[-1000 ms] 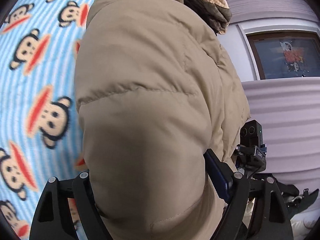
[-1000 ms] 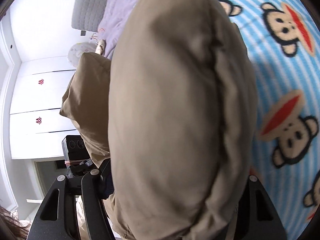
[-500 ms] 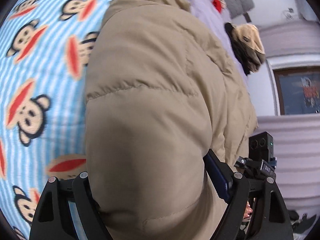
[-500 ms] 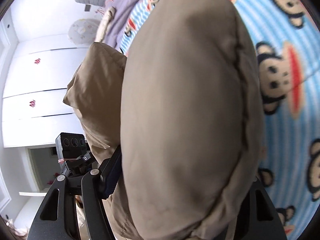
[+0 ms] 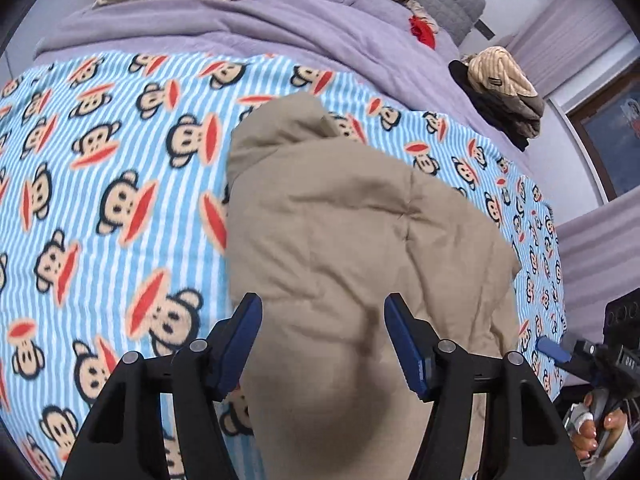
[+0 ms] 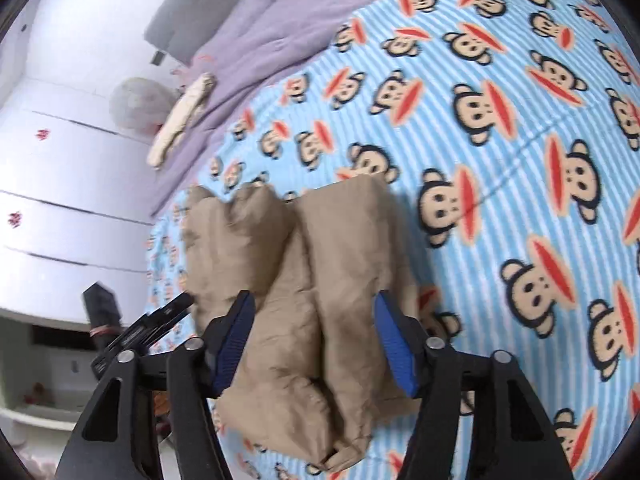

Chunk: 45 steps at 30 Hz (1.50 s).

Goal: Fold large clothes

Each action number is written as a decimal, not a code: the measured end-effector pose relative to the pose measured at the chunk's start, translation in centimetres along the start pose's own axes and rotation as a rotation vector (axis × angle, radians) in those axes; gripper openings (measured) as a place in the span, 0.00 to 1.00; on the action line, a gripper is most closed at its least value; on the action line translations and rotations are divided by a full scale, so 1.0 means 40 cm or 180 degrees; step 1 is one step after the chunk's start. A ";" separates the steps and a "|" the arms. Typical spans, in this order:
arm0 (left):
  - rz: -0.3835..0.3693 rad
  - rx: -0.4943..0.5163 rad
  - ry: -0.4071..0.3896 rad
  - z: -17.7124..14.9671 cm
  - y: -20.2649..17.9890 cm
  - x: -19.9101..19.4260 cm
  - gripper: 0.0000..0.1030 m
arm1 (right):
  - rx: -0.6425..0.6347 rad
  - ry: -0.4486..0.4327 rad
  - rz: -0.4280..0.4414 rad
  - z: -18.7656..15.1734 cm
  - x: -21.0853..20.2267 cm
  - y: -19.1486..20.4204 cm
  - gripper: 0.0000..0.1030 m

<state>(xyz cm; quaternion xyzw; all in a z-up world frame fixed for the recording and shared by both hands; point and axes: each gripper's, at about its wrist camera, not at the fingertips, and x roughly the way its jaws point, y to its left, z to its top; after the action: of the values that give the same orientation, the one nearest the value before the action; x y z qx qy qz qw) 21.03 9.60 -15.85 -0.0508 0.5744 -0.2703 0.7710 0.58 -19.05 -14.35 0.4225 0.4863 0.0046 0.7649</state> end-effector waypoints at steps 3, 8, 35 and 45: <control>0.0005 0.0184 -0.0006 0.047 -0.045 0.024 0.63 | -0.0207 0.0309 0.0075 -0.046 0.068 0.067 0.36; 0.0346 0.0491 0.0166 0.088 -0.166 0.152 0.64 | -0.0556 0.0585 -0.0574 -0.105 0.180 0.086 0.24; 0.0913 0.0566 0.0008 -0.137 -0.119 -0.115 1.00 | -0.0229 0.0498 -0.1124 -0.157 0.264 0.012 0.40; 0.1177 0.0296 -0.0061 -0.178 -0.053 -0.165 1.00 | -0.0193 0.0526 -0.1327 -0.187 0.194 0.036 0.49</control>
<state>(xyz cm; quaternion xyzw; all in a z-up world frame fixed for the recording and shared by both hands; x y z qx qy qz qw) 12.50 12.57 -11.76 0.0888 0.5535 -0.1498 0.8144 -0.34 -10.09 -20.45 0.2878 0.6237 -0.1043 0.7192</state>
